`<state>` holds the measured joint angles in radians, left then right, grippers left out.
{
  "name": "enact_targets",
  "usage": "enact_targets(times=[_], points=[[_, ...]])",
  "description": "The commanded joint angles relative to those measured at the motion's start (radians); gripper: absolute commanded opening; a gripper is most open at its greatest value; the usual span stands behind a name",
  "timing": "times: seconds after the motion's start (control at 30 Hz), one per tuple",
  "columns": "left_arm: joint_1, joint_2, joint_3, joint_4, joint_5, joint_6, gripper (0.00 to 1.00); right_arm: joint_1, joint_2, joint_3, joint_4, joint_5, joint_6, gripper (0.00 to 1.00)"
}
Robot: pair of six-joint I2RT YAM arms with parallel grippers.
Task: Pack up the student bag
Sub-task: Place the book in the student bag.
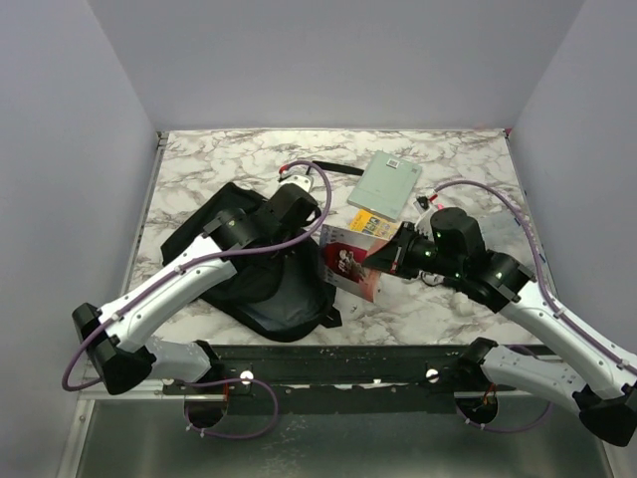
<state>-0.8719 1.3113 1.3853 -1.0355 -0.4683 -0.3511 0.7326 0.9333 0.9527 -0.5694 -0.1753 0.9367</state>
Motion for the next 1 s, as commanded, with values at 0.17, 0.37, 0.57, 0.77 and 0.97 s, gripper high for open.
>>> enact_targets(times=[0.17,0.37,0.57,0.77,0.97], points=[[0.014,-0.097,0.003,0.095,0.006,-0.009,0.0,0.002,0.013,-0.313,0.644,-0.31,0.462,0.01],[0.018,-0.091,0.009,0.107,0.084,0.0,0.0,0.008,0.098,-0.412,0.822,-0.281,0.538,0.01],[0.021,-0.074,0.036,0.109,0.134,0.017,0.0,0.063,0.26,-0.415,1.027,-0.189,0.616,0.01],[0.022,-0.052,0.043,0.106,0.157,0.021,0.0,0.211,0.464,-0.387,1.189,0.246,0.642,0.01],[0.023,-0.066,0.027,0.1,0.154,0.026,0.0,0.245,0.744,-0.272,1.315,0.379,0.596,0.01]])
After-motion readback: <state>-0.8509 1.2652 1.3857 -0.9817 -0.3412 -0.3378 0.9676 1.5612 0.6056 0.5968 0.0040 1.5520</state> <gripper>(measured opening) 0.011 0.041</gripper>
